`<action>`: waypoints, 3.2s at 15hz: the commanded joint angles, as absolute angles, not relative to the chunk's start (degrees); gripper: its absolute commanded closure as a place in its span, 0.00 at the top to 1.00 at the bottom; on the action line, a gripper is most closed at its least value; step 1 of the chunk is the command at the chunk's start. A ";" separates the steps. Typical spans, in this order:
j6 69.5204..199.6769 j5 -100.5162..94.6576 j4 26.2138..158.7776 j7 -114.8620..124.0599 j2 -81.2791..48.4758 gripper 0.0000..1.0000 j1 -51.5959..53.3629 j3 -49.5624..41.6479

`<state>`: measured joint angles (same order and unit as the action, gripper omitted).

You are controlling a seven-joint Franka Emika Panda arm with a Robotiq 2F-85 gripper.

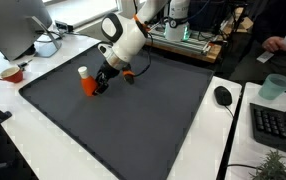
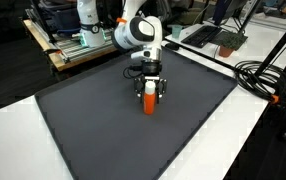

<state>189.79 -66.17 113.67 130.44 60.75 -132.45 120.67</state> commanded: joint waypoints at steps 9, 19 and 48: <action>193.37 -61.99 111.91 133.36 64.67 0.21 -131.71 118.39; 193.63 -60.58 119.28 136.90 61.59 0.21 -124.52 110.77; 191.79 -61.06 122.79 135.66 59.96 0.46 -122.17 108.68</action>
